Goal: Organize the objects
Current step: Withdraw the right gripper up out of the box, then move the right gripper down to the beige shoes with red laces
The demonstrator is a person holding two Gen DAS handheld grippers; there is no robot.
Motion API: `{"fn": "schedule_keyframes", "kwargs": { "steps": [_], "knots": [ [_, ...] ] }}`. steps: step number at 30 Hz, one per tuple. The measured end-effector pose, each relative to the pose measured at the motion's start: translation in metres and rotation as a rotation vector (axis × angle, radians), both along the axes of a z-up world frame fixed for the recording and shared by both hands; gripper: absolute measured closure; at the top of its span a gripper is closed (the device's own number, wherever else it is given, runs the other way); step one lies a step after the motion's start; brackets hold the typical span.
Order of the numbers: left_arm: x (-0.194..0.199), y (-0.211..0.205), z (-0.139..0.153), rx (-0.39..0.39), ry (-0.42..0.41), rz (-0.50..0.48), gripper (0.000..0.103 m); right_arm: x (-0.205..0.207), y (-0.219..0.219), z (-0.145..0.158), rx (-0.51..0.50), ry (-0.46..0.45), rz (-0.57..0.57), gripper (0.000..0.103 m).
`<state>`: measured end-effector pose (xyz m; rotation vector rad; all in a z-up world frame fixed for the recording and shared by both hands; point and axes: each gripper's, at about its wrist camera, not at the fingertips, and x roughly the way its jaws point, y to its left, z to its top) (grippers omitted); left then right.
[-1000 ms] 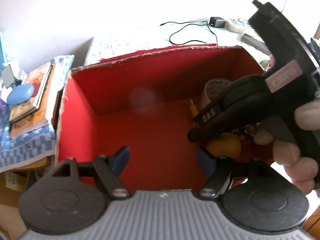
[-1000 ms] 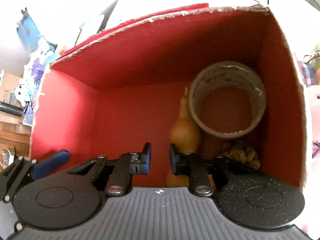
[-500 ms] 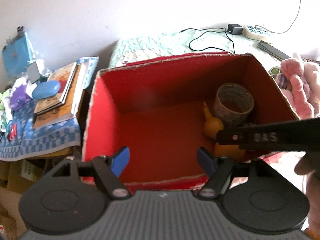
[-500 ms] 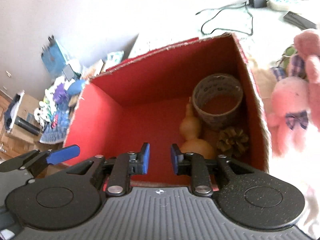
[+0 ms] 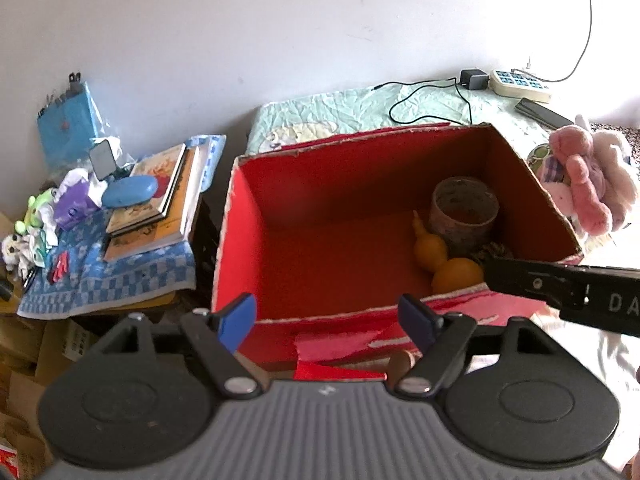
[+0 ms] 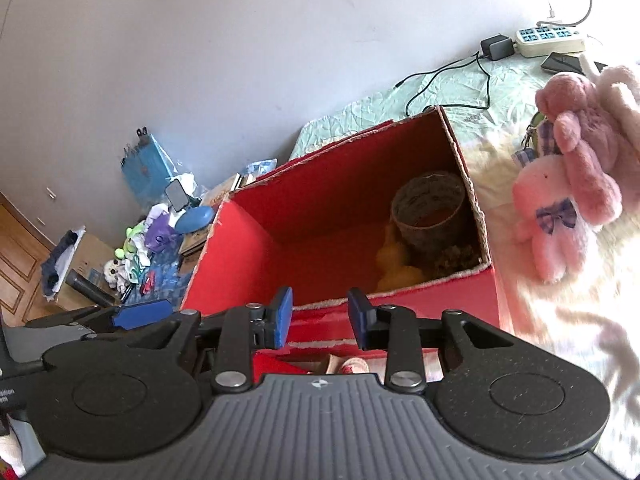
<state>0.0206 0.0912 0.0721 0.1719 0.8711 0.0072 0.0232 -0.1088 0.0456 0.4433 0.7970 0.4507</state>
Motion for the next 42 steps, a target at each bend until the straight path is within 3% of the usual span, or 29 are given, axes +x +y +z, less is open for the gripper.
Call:
{"fn": "schedule_keyframes", "kwargs": {
  "steps": [16,24,34,42],
  "knots": [
    [-0.025,-0.004,-0.022,-0.012,0.078,0.011,0.019,-0.022,0.006,-0.021,-0.030,0.047,0.022,0.069],
    [-0.029,-0.010,-0.048,-0.021,0.161,0.012,0.018,-0.029,0.005,-0.039,-0.049,0.118,0.012,0.069],
    [-0.031,-0.014,-0.074,-0.039,0.221,-0.020,0.012,-0.035,-0.006,-0.060,-0.032,0.220,-0.052,0.069],
    [-0.029,-0.016,-0.085,-0.058,0.239,-0.038,0.012,-0.033,-0.006,-0.062,-0.025,0.244,-0.063,0.070]
  ]
}}
